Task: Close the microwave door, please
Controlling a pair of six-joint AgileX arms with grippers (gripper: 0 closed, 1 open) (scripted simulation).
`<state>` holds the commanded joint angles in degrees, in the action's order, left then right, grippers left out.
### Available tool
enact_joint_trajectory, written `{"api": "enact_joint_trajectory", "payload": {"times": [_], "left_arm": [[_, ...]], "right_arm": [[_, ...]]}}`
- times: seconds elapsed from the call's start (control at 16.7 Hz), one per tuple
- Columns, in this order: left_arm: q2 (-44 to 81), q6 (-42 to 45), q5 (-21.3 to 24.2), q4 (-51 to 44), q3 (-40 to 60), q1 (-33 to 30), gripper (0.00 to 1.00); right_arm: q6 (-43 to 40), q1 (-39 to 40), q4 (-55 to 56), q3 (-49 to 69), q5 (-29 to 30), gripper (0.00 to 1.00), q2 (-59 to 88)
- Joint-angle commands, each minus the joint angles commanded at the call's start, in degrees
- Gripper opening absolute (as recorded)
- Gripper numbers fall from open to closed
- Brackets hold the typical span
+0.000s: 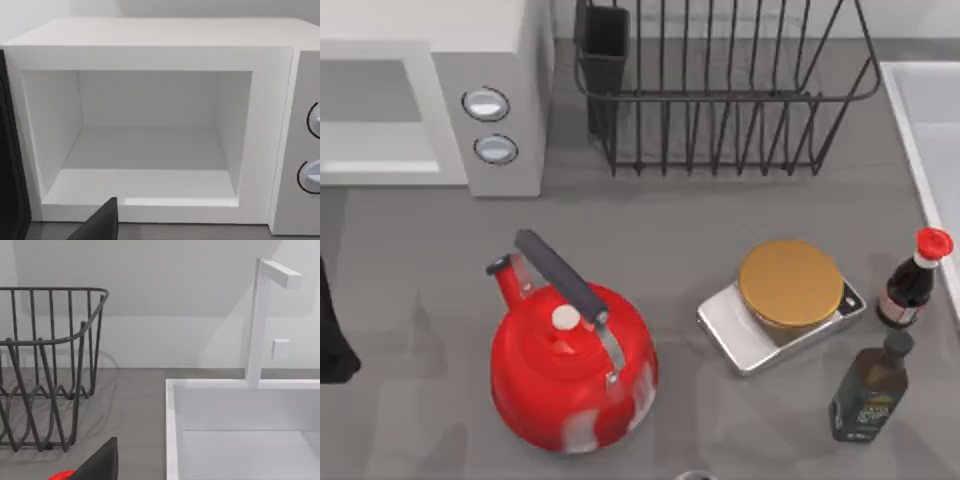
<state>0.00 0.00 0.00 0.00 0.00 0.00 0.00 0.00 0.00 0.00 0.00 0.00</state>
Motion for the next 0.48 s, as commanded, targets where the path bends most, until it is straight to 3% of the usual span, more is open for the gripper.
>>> {"api": "enact_joint_trajectory", "payload": {"times": [0.06, 0.48], "left_arm": [[0.0, 0.0, 0.0, 0.0, 0.0, 0.0, 1.0], [0.0, 0.0, 0.0, 0.0, 0.0, 0.0, 0.47]], "right_arm": [[0.0, 0.0, 0.0, 0.0, 0.0, 1.0, 0.0], [0.0, 0.0, 0.0, 0.0, 0.0, 1.0, 0.0]]}}
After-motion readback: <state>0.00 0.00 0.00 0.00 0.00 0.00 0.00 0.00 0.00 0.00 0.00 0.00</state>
